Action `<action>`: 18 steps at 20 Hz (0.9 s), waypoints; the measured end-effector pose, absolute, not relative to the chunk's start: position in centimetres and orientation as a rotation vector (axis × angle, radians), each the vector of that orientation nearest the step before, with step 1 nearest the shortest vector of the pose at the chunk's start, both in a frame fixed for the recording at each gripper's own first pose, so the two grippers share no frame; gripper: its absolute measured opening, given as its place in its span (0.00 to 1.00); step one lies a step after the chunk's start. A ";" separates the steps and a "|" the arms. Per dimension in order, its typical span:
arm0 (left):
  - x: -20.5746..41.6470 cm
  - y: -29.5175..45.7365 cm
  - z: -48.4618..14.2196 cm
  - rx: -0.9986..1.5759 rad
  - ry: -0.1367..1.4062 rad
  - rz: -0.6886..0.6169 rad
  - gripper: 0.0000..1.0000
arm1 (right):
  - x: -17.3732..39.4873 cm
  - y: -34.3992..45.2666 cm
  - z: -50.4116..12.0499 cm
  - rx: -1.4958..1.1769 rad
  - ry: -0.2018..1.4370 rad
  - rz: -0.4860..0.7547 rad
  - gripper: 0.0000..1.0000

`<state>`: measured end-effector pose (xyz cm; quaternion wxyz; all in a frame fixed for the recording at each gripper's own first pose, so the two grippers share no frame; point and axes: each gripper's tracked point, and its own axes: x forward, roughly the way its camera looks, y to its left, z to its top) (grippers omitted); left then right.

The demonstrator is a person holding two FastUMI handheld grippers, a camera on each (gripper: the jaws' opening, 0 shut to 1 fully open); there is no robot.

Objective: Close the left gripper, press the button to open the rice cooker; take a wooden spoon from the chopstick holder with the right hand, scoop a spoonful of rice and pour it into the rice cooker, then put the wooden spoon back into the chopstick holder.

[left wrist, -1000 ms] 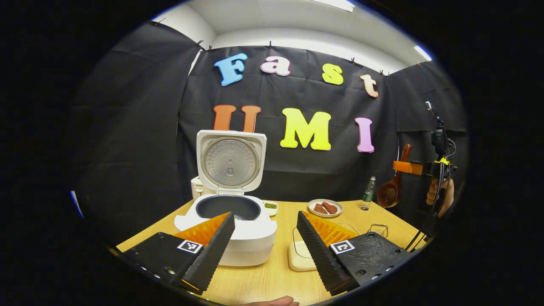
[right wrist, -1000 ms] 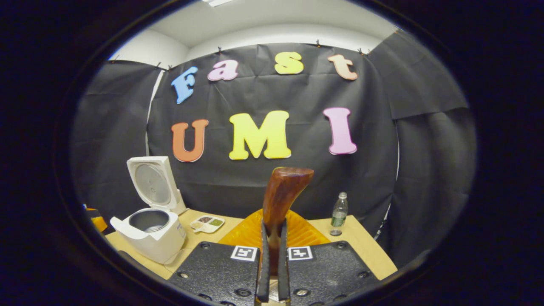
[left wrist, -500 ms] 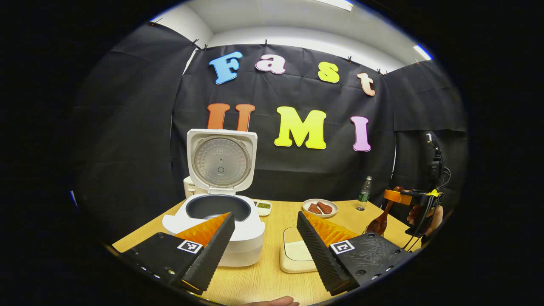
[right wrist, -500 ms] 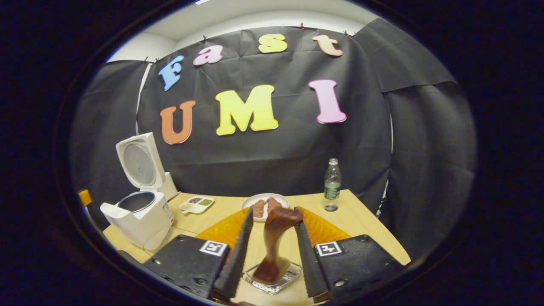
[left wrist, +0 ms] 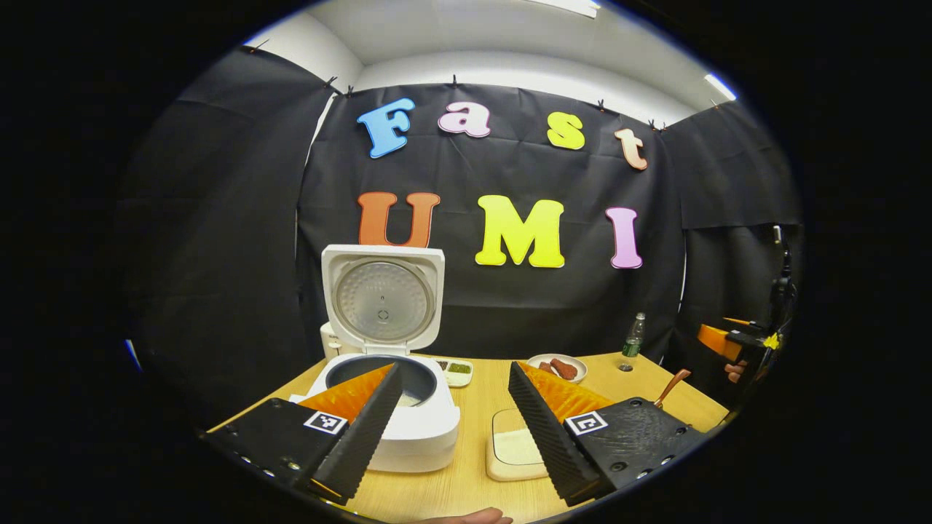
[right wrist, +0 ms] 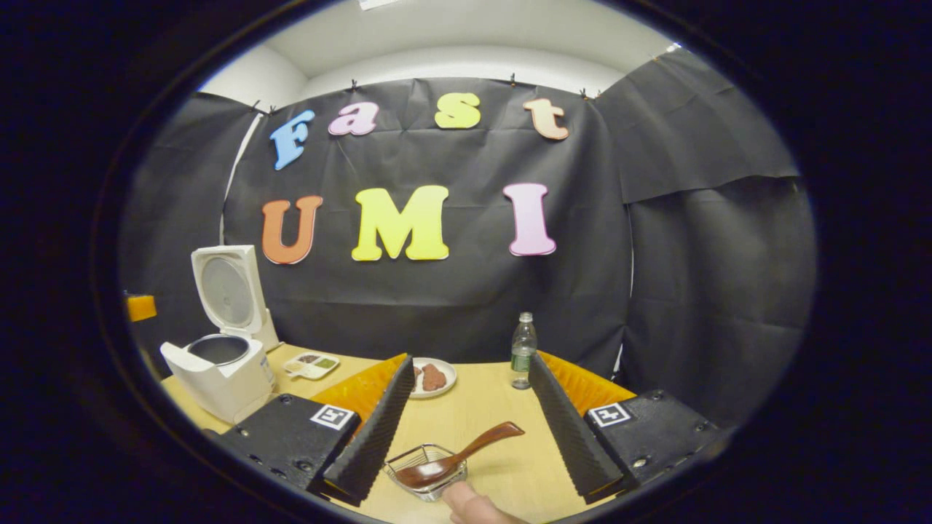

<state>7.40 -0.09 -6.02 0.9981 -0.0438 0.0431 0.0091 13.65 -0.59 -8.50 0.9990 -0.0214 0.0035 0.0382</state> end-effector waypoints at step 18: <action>19.1 6.9 3.6 -0.064 0.082 0.037 0.94 | 5.2 -0.4 -3.6 -0.069 -0.099 0.065 1.00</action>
